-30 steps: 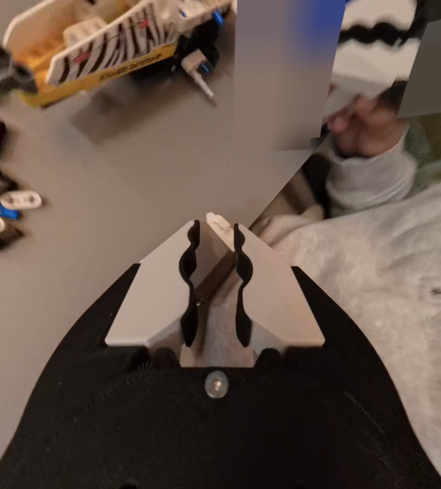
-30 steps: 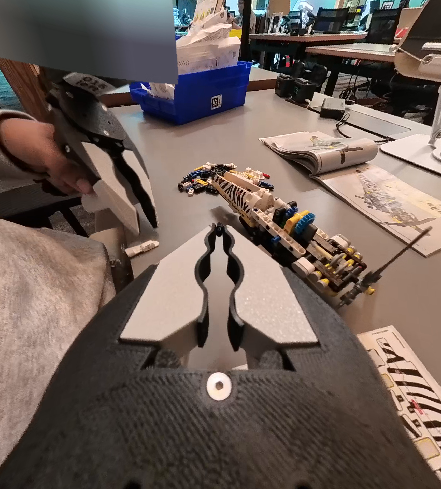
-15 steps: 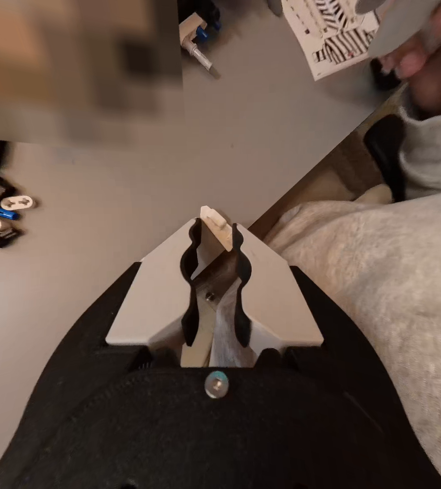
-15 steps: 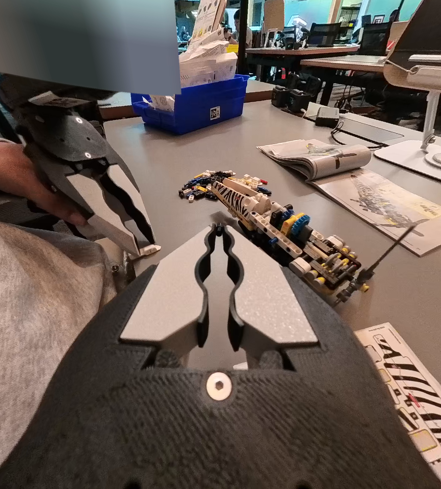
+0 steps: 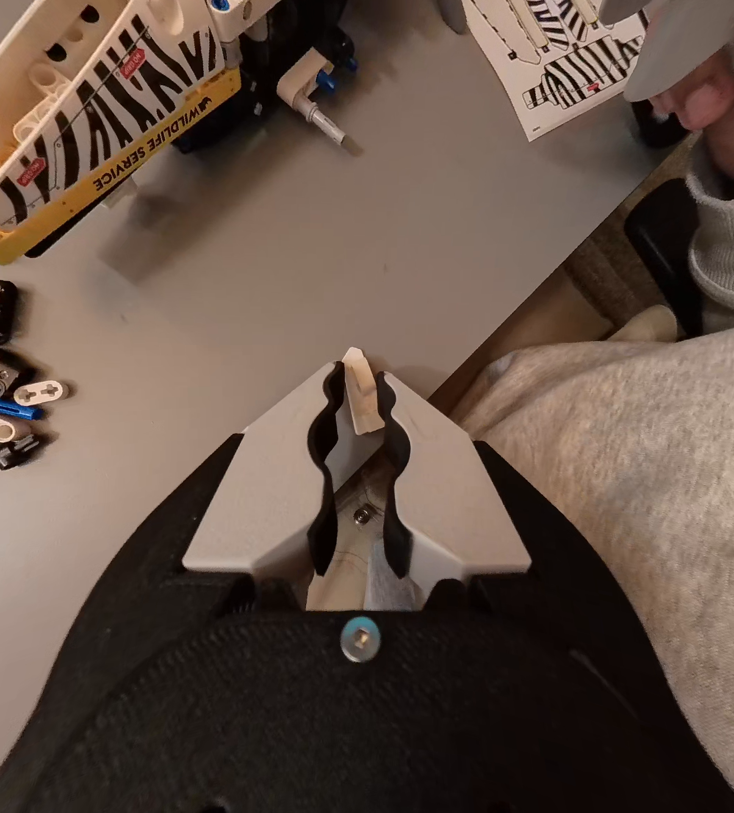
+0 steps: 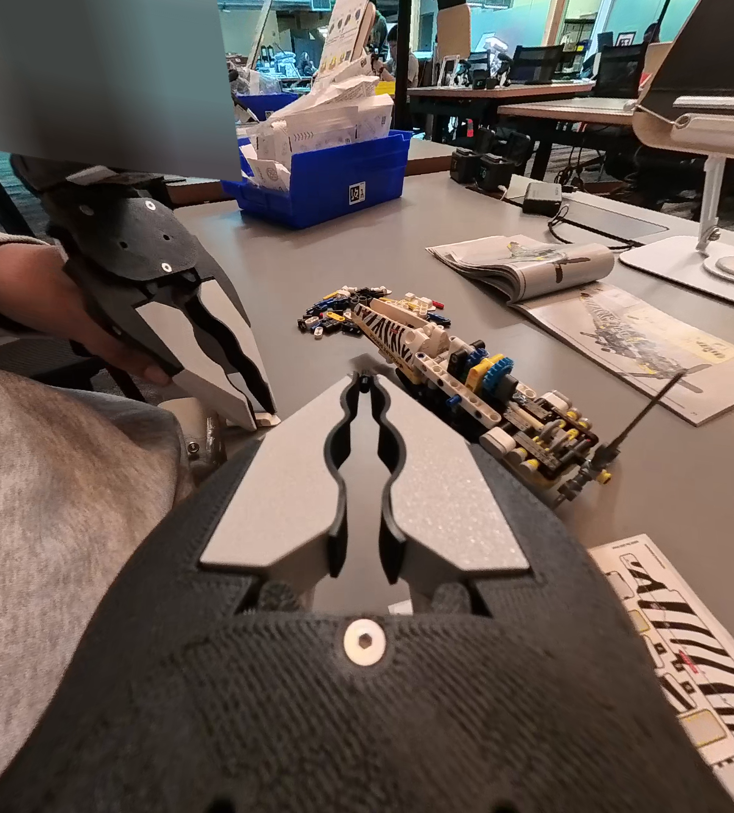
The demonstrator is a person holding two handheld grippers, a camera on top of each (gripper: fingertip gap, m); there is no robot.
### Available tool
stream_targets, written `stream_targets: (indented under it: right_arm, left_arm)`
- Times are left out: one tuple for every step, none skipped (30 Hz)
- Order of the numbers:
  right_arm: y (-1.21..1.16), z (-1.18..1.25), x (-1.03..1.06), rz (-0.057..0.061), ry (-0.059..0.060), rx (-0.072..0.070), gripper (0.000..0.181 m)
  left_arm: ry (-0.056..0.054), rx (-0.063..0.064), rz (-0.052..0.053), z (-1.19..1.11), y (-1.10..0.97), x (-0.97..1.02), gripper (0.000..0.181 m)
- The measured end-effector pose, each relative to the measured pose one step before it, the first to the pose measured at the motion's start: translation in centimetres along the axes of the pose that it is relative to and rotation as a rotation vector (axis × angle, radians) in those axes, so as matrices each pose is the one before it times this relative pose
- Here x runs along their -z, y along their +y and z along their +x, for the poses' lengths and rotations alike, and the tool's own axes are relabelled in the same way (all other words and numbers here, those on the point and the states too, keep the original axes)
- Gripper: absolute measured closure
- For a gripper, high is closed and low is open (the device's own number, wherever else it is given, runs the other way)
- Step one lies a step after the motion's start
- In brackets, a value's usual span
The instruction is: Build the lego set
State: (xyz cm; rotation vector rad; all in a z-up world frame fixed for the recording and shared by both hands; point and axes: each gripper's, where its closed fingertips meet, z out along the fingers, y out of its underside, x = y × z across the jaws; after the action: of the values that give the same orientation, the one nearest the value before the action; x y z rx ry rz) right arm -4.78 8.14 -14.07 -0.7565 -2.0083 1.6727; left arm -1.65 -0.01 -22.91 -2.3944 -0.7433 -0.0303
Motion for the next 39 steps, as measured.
stream_targets:
  right_arm:
    - [0.004, -0.009, -0.009, 0.0011, -0.0017, -0.0021, 0.179]
    - [0.017, -0.012, -0.028, 0.0006, -0.0016, -0.0019, 0.179]
    - [0.018, -0.003, -0.01, 0.0, -0.0005, -0.0006, 0.179]
    - [0.008, 0.006, -0.015, 0.0, 0.0002, 0.0001, 0.179]
    - [0.012, 0.008, -0.006, -0.0002, 0.0001, -0.0002, 0.179]
    - [0.002, 0.002, 0.001, -0.0002, 0.0002, -0.0002, 0.179]
    - [-0.001, 0.012, 0.006, 0.0002, 0.0004, 0.0, 0.179]
    - [-0.006, 0.014, 0.004, 0.0005, 0.0006, 0.0, 0.179]
    - [-0.007, 0.006, 0.004, 0.0006, 0.0002, -0.0005, 0.179]
    - [0.005, 0.0, -0.003, 0.0003, -0.0005, -0.0011, 0.179]
    - [0.018, -0.023, -0.022, -0.0002, -0.0016, -0.0015, 0.178]
    - [0.026, -0.054, -0.045, -0.0003, -0.0033, -0.0019, 0.179]
    - [0.007, -0.114, -0.05, 0.0004, -0.0054, -0.002, 0.179]
    - [-0.002, -0.196, -0.077, 0.0008, -0.0087, -0.0026, 0.179]
    - [-0.02, -0.252, -0.12, 0.0016, -0.0112, -0.0033, 0.179]
    - [-0.003, -0.306, -0.161, 0.0014, -0.0128, -0.0036, 0.179]
    - [0.017, -0.314, -0.191, -0.0019, -0.0115, -0.0015, 0.179]
    - [0.07, -0.211, -0.179, -0.0065, -0.0047, 0.005, 0.179]
    - [0.103, -0.142, -0.151, -0.0087, 0.0014, 0.0102, 0.179]
    - [0.131, -0.056, -0.125, -0.0103, 0.0034, 0.0095, 0.179]
    - [0.116, -0.036, -0.078, -0.0087, 0.0025, 0.0062, 0.179]
    - [0.058, -0.013, -0.066, -0.0049, 0.0012, 0.0028, 0.179]
    - [0.034, 0.005, -0.028, -0.0024, 0.0007, 0.0005, 0.179]
    - [0.016, 0.001, -0.011, -0.0007, 0.0001, -0.0003, 0.179]
    - [-0.024, 0.003, 0.016, 0.0014, -0.0006, -0.0009, 0.179]
    - [-0.027, 0.01, 0.029, 0.0026, -0.001, -0.0019, 0.179]
    - [-0.039, 0.012, 0.037, 0.0029, -0.001, -0.0023, 0.179]
    - [-0.034, 0.01, 0.033, 0.0032, -0.0012, -0.0022, 0.179]
    - [-0.034, 0.003, 0.038, 0.0025, -0.0008, -0.0018, 0.179]
    - [-0.006, 0.013, 0.03, 0.001, 0.0002, -0.0007, 0.179]
    - [0.009, 0.017, 0.017, -0.0004, 0.0012, 0.0004, 0.179]
    - [0.014, 0.009, 0.017, -0.0008, 0.0013, 0.0009, 0.179]
    - [0.009, 0.0, 0.002, -0.0006, 0.0007, 0.0007, 0.179]
    - [0.009, -0.007, -0.005, -0.0007, 0.0004, 0.0011, 0.179]
    - [0.012, -0.01, -0.017, -0.0012, 0.0007, 0.0017, 0.179]
    - [0.015, -0.017, -0.01, -0.0013, 0.0008, 0.0017, 0.179]
    - [0.009, -0.005, -0.012, -0.0008, 0.0008, 0.0013, 0.179]
    - [0.002, -0.018, -0.003, -0.0002, 0.0004, 0.0006, 0.179]
    - [-0.008, -0.015, 0.006, 0.0008, 0.0001, 0.0, 0.179]
  left_arm:
    - [0.0039, 0.0006, 0.0011, -0.001, 0.02, 0.006, 0.168]
    - [0.0018, -0.0012, -0.0001, 0.01, 0.003, 0.028, 0.168]
    - [0.0018, -0.0038, 0.0017, 0.048, -0.037, 0.029, 0.173]
    - [0.004, -0.0023, 0.0063, 0.085, -0.093, 0.053, 0.176]
    - [0.0045, -0.0001, 0.0031, 0.046, -0.064, 0.005, 0.176]
    - [0.0048, 0.0053, 0.0044, -0.002, -0.046, -0.017, 0.176]
    - [0.0058, 0.0072, 0.006, -0.035, -0.076, -0.003, 0.176]
    - [0.0069, 0.0084, 0.0099, -0.037, -0.105, 0.023, 0.176]
    - [0.0104, 0.0098, 0.0129, 0.001, -0.165, 0.051, 0.175]
    - [0.0157, 0.0142, 0.0198, 0.06, -0.259, 0.108, 0.175]
    - [0.0255, 0.0214, 0.0278, 0.165, -0.405, 0.156, 0.175]
    - [0.0406, 0.0359, 0.0376, 0.307, -0.565, 0.2, 0.175]
    - [0.0564, 0.0526, 0.0482, 0.422, -0.728, 0.248, 0.175]
    - [0.069, 0.0635, 0.0608, 0.5, -0.904, 0.3, 0.175]
    - [0.0653, 0.07, 0.0653, 0.353, -0.934, 0.312, 0.175]
    - [0.0432, 0.0679, 0.0479, -0.04, -0.668, 0.237, 0.176]
    - [0.0178, 0.048, 0.0203, -0.364, -0.243, 0.107, 0.176]
    - [-0.0159, 0.0158, -0.007, -0.69, 0.188, -0.022, 0.176]
    - [-0.041, -0.0225, -0.0253, -0.75, 0.476, -0.129, 0.176]
    - [-0.0504, -0.0447, -0.0344, -0.591, 0.582, -0.187, 0.176]
    - [-0.0415, -0.0492, -0.0435, -0.236, 0.631, -0.236, 0.176]
    - [-0.0304, -0.0461, -0.0506, 0.036, 0.66, -0.246, 0.176]
    - [-0.0217, -0.0431, -0.0379, 0.222, 0.463, -0.172, 0.175]
    - [-0.0196, -0.0402, -0.0239, 0.23, 0.322, -0.033, 0.175]
    - [-0.0233, -0.0381, -0.0179, 0.095, 0.314, 0.047, 0.175]
    - [-0.0249, -0.0331, -0.0176, -0.017, 0.397, 0.087, 0.175]
    - [-0.0249, -0.0272, -0.0192, -0.134, 0.493, 0.1, 0.175]
    - [-0.0268, -0.02, -0.0134, -0.267, 0.472, 0.124, 0.176]
    - [-0.0178, -0.011, -0.003, -0.199, 0.363, 0.166, 0.175]
    - [-0.0092, 0.005, 0.0033, -0.101, 0.235, 0.228, 0.175]
    - [0.0012, 0.0086, -0.0026, 0.028, 0.26, 0.213, 0.176]
    - [0.0057, 0.0105, -0.0056, 0.127, 0.262, 0.18, 0.175]
    - [0.0055, 0.0117, -0.0045, 0.149, 0.223, 0.16, 0.174]
    - [0.005, 0.0096, -0.0026, 0.18, 0.173, 0.147, 0.17]
    - [0.004, 0.0048, -0.0033, 0.187, 0.197, 0.139, 0.168]
    - [0.0006, 0.0044, -0.0023, 0.118, 0.161, 0.121, 0.166]
    - [-0.0008, 0.0037, -0.0001, 0.06, 0.113, 0.157, 0.162]
    - [-0.0025, 0.0046, -0.0019, -0.048, 0.119, 0.192, 0.158]
    - [-0.0047, 0.0088, -0.0008, -0.216, 0.095, 0.245, 0.155]
